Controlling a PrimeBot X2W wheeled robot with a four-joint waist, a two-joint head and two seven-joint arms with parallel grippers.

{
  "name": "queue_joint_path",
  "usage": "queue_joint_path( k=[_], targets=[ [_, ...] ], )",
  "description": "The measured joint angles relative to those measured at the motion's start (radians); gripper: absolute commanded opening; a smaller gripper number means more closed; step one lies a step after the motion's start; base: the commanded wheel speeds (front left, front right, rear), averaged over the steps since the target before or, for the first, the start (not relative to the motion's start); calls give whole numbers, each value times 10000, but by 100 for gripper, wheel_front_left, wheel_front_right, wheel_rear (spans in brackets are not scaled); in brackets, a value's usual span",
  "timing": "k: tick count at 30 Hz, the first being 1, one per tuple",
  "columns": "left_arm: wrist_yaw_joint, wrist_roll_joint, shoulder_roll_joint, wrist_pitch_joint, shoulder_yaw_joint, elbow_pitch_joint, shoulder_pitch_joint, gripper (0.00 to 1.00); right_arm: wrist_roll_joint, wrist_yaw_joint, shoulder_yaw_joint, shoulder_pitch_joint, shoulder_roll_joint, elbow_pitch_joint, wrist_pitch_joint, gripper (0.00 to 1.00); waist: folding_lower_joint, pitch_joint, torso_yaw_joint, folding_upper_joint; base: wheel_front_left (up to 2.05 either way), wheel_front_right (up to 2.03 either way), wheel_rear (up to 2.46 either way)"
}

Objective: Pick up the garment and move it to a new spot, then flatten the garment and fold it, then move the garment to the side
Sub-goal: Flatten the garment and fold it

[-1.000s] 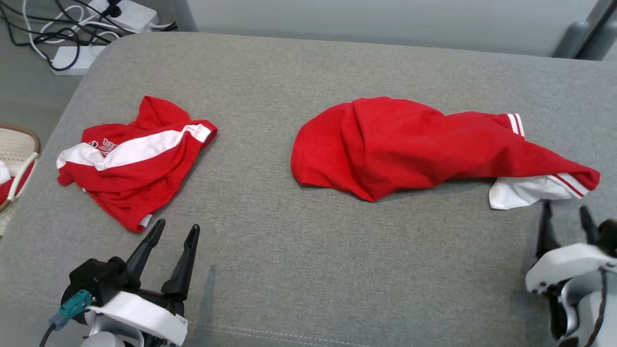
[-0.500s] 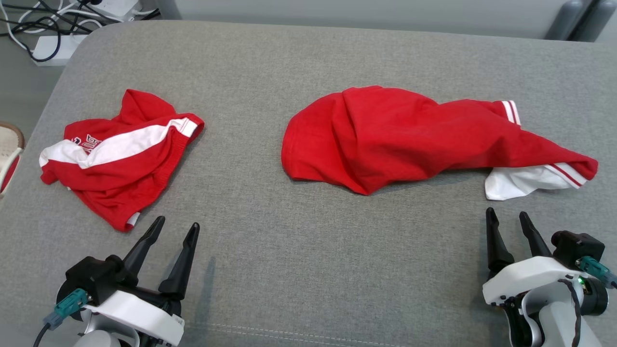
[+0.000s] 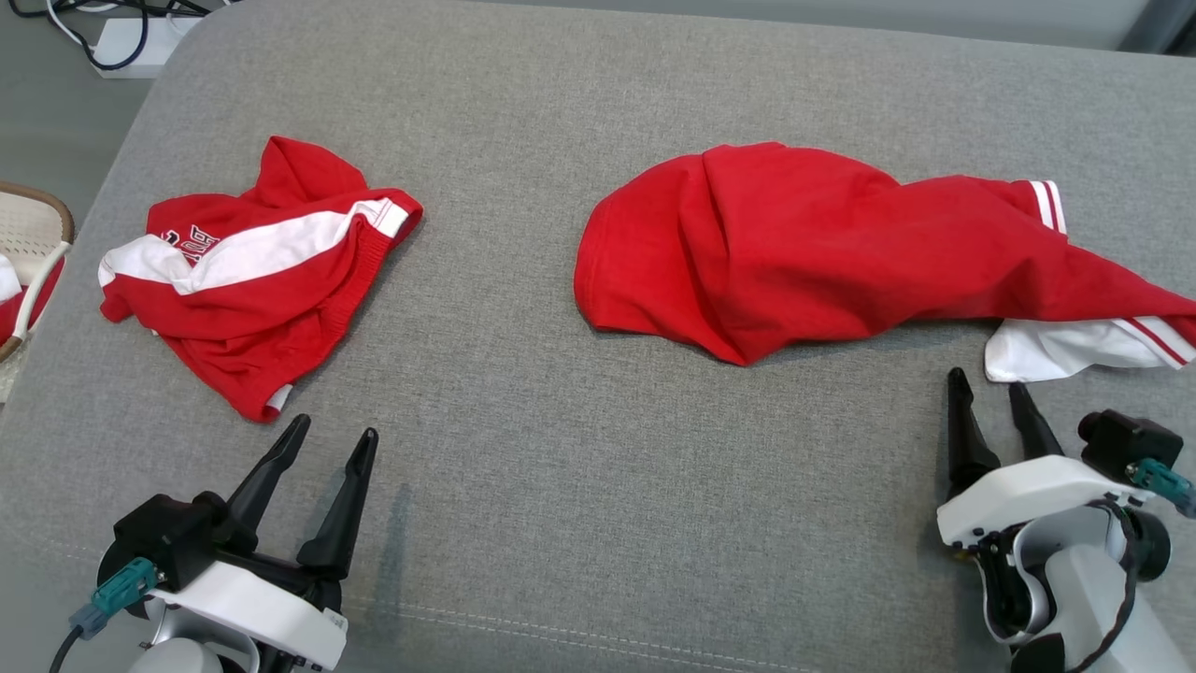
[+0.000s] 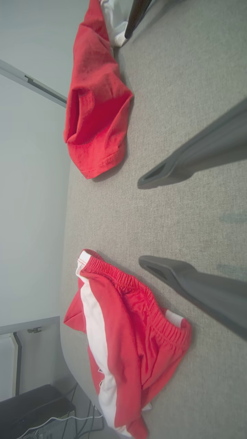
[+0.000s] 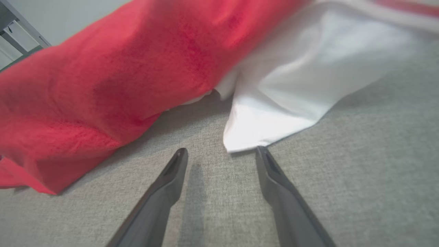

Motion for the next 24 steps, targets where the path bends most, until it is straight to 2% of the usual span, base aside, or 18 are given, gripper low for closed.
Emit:
queue_joint_path(
  k=[3,10,11,15,23,24],
  targets=[
    [0,-19,4,0,-54,-54,0,100,-798,0,-226,-213,6,69,-8,100,0,77,-8,0,0,0,0],
    [0,-301,6,0,-105,-71,0,100,-4431,0,-1315,-261,-23,-343,-6,100,1,162,-102,-1,0,0,0],
    [0,-332,4,0,-107,-69,0,100,-4677,0,-1335,-258,-27,-347,-6,100,0,169,-115,0,0,0,0],
    [0,-399,6,0,-111,-54,0,100,-5191,0,-1185,-246,-27,-612,56,100,0,224,-167,0,0,0,0],
    [0,-552,75,0,-140,-50,-11,100,-5605,2,-1103,-161,-15,-1277,1034,100,0,434,-153,0,0,0,0],
    [0,-581,94,0,-140,-50,-12,100,-5614,2,-1110,-113,-12,-1319,1149,94,0,453,-139,0,0,0,0]
  ],
)
